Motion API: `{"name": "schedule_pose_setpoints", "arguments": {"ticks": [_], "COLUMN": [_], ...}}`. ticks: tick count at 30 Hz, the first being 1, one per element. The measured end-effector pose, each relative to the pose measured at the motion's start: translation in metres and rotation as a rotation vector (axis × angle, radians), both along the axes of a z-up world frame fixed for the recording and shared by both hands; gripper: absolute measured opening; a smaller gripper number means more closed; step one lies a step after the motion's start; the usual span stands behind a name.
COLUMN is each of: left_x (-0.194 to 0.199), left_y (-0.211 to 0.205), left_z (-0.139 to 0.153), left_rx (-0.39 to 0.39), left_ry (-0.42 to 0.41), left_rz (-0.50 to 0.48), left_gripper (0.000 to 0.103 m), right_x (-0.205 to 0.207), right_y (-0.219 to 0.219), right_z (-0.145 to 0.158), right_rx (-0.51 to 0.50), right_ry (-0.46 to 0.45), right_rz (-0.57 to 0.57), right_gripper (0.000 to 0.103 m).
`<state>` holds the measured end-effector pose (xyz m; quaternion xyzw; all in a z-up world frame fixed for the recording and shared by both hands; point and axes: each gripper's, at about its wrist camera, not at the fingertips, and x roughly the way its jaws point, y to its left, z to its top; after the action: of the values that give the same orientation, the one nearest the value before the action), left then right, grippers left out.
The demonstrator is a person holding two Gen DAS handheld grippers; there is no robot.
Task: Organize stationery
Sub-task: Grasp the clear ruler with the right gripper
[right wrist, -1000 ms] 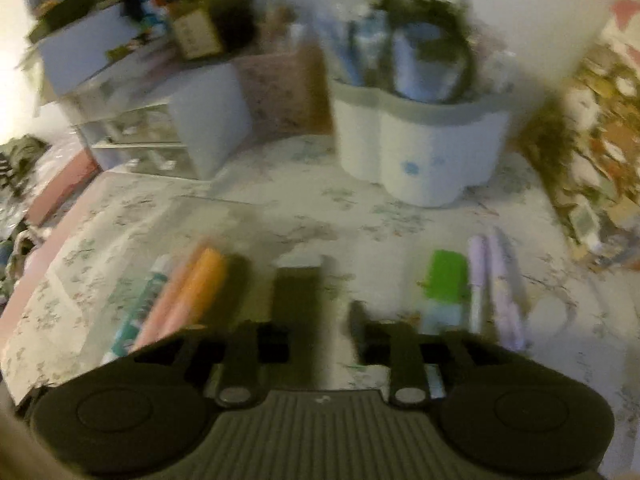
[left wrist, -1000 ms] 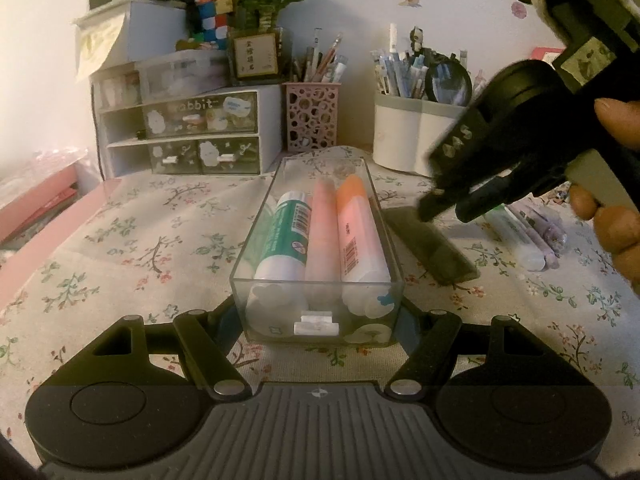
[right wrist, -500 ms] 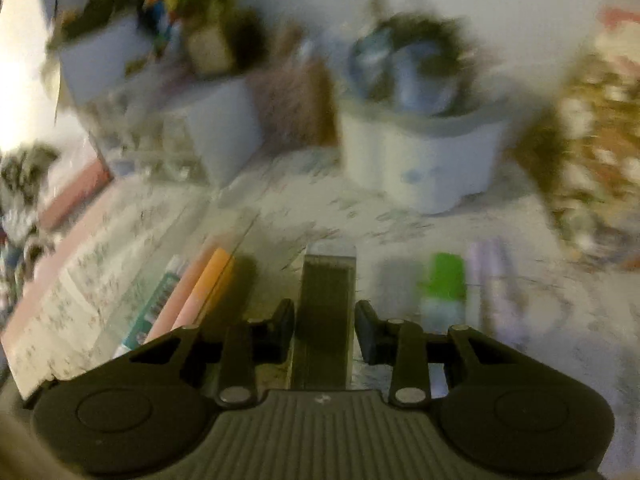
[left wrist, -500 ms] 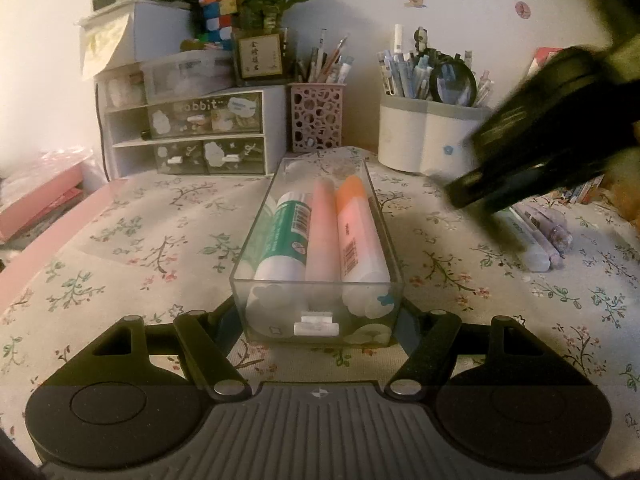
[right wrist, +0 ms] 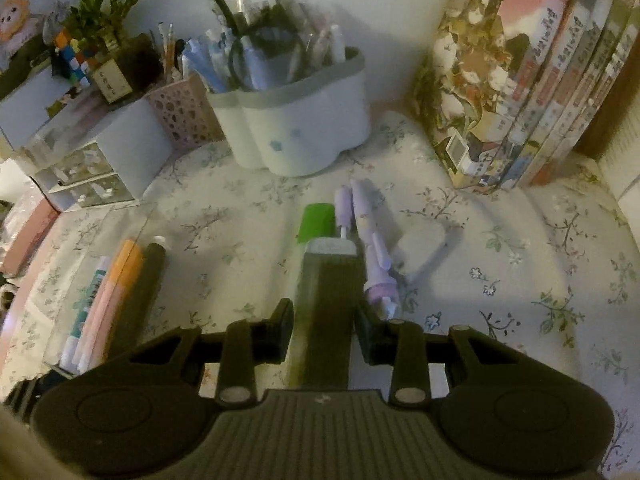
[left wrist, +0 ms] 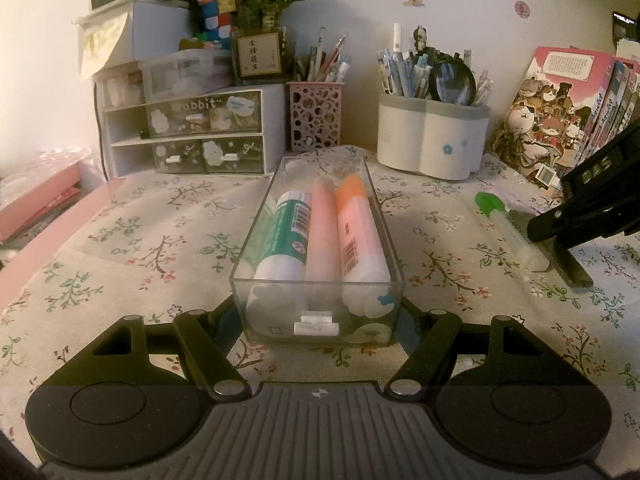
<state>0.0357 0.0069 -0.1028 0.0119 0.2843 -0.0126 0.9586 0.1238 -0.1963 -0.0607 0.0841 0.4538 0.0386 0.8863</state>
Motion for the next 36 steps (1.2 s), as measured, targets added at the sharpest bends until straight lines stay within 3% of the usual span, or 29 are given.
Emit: {"name": "schedule_pose_setpoints", "arguments": {"ticks": [5,11,14,23,27,30,32,36], "left_x": [0.000,0.000,0.000,0.000,0.000,0.001,0.001,0.001], "left_y": [0.000,0.000,0.000,0.000,0.000,0.000,0.000,-0.001], "left_z": [0.000,0.000,0.000,0.000,0.000,0.000,0.000,0.000], "left_rx": [0.000,0.000,0.000,-0.001,-0.001,0.000,-0.001,0.000], "left_ry": [0.000,0.000,0.000,0.000,0.000,0.000,0.001,0.001], "left_rz": [0.000,0.000,0.000,0.001,0.000,0.000,-0.001,-0.003], "left_gripper": [0.073,0.073,0.073,0.073,0.073,0.073,0.073,0.073], "right_x": [0.001,-0.001,-0.001,0.003,0.004,0.002,0.001,0.002], "right_y": [-0.039,-0.051,-0.055,-0.046,-0.049,-0.056,-0.053,-0.040], "right_z": [-0.003,-0.016,-0.022,-0.013,-0.016,-0.017,-0.013,-0.011], "right_rx": [0.237,0.310,0.366,0.301,0.307,0.329,0.321,0.257], "right_ry": [0.026,0.052,0.062,0.059,0.056,0.057,0.050,0.073], "right_rz": [-0.015,-0.031,-0.051,-0.017,-0.021,-0.038,-0.011,0.014], "right_gripper": [0.042,0.041,0.031,0.006,0.006,0.015,0.029,0.030]}}
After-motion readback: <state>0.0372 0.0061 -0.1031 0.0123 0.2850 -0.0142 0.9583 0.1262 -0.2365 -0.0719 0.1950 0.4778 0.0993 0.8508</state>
